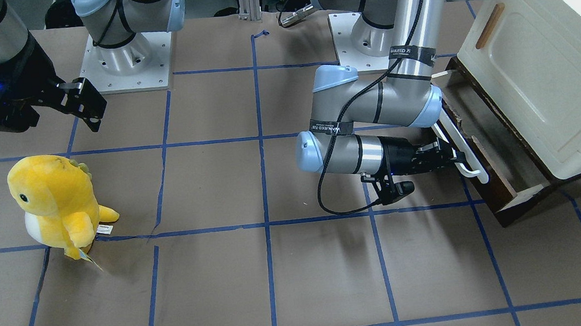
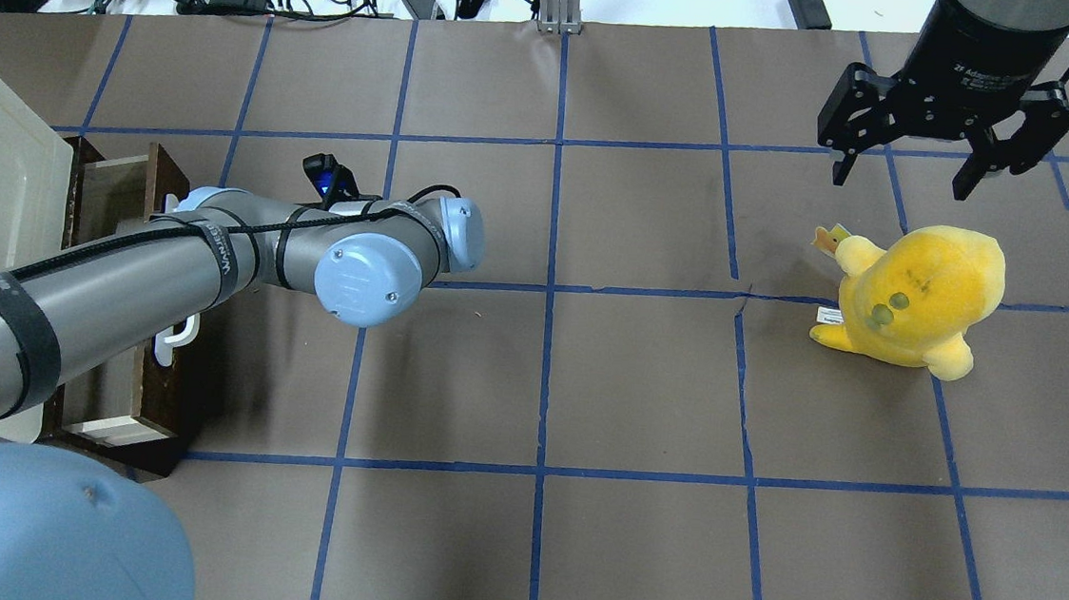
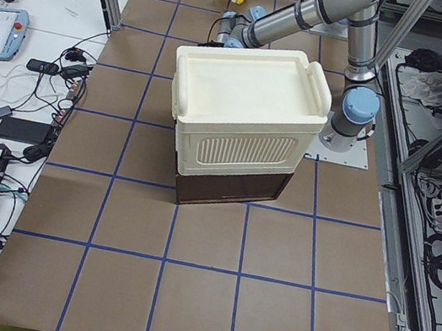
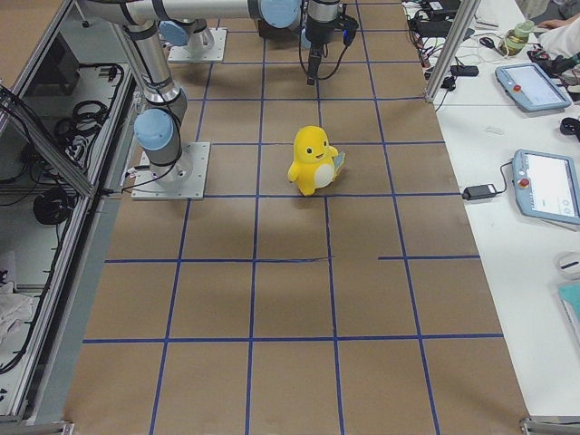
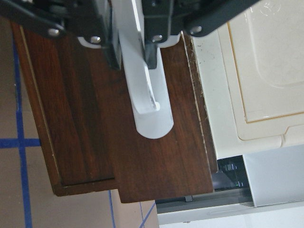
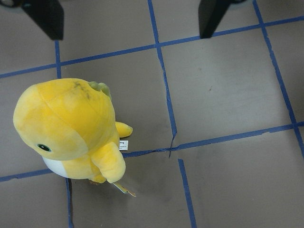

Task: Pull drawer sideways
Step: 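Pull the handle with the left gripper, sliding the drawer out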

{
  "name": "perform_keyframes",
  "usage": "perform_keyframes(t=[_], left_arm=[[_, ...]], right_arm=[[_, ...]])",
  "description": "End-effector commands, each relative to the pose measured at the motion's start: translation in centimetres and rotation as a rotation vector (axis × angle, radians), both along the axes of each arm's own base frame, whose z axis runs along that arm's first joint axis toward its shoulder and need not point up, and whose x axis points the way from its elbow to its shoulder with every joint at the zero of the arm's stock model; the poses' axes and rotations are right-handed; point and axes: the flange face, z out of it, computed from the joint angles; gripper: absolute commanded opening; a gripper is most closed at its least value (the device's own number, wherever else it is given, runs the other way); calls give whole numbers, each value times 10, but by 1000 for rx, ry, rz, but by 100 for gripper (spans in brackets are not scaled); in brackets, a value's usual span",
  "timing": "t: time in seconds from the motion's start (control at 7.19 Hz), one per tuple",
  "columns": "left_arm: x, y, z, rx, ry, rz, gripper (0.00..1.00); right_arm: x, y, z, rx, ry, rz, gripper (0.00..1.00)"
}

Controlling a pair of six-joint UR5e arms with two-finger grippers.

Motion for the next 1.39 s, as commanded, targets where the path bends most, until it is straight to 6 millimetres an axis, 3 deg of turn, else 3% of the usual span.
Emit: perform_keyframes(t=[0.0,1.25], left_arm=[[-2,-16,14,-26,9,1,13],[-13,-11,6,14,-3,-19,12]], right_arm=[[0,0,0,-1,0,0,100],[0,0,0,-1,0,0,100]])
